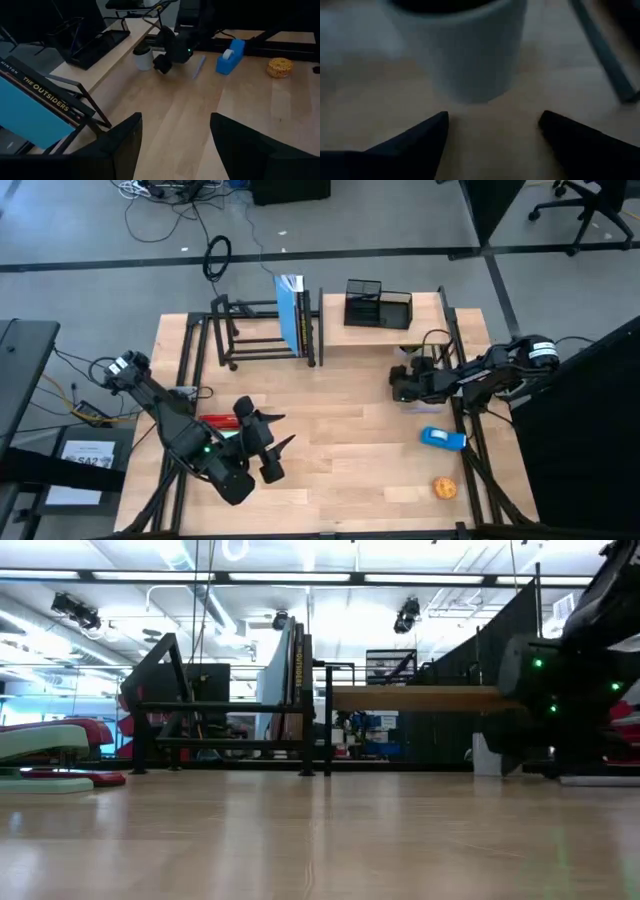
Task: Stock shelves
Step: Remove the white vase plant from under the shelf
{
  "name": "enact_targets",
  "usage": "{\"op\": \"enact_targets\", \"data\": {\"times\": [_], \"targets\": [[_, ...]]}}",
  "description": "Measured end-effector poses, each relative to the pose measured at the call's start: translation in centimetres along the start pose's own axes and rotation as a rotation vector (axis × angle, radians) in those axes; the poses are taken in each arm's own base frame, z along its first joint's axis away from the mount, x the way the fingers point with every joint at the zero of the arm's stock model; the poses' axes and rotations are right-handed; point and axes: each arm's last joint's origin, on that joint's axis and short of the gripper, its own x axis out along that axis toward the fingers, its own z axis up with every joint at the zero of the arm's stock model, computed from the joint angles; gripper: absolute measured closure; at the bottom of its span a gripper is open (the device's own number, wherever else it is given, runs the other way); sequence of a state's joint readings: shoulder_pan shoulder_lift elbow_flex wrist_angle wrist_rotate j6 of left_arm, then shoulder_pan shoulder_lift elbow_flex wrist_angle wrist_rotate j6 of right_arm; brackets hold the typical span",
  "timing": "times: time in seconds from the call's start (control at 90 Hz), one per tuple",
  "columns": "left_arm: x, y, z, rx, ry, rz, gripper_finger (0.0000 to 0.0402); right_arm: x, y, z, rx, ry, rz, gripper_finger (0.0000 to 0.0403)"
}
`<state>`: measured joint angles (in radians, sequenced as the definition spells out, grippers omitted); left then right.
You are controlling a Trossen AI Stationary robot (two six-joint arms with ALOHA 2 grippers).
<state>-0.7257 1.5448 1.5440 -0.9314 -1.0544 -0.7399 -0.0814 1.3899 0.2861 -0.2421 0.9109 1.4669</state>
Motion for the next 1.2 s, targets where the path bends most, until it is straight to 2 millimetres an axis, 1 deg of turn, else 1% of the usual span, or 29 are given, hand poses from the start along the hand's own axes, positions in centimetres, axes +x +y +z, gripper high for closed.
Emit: {"op": "enact_targets", "data": {"times": [0.233, 0.389, 0.6, 0.844, 1.2], "targets": [[0.0, 0.0, 0.0, 0.0, 0.0, 0.0, 0.0188, 1.3, 0.8, 1.0, -0.063, -0.024, 0.067, 0.0096], [0.0, 0.0, 0.0, 0.0, 0.0, 0.0, 0.0188, 2.3, 0.8, 1.9, -0.103, -0.041, 0.038, 0.0096], [0.0, 0.0, 0.0, 0.0, -0.001, -0.001, 0.0188, 3.4, 0.5, 2.8, -0.114, -0.004, 0.018, 0.0096], [0.0, 0.0, 0.0, -0.001, -0.002, -0.001, 0.0188, 4.0, 0.7, 3.5, -0.219, 0.015, 0.049, 0.0096], [0.0, 0.0, 0.0, -0.002, -0.002, -0.002, 0.0188, 4.6, 0.7, 4.1, -0.26, 0.025, 0.07, 0.0096]]}}
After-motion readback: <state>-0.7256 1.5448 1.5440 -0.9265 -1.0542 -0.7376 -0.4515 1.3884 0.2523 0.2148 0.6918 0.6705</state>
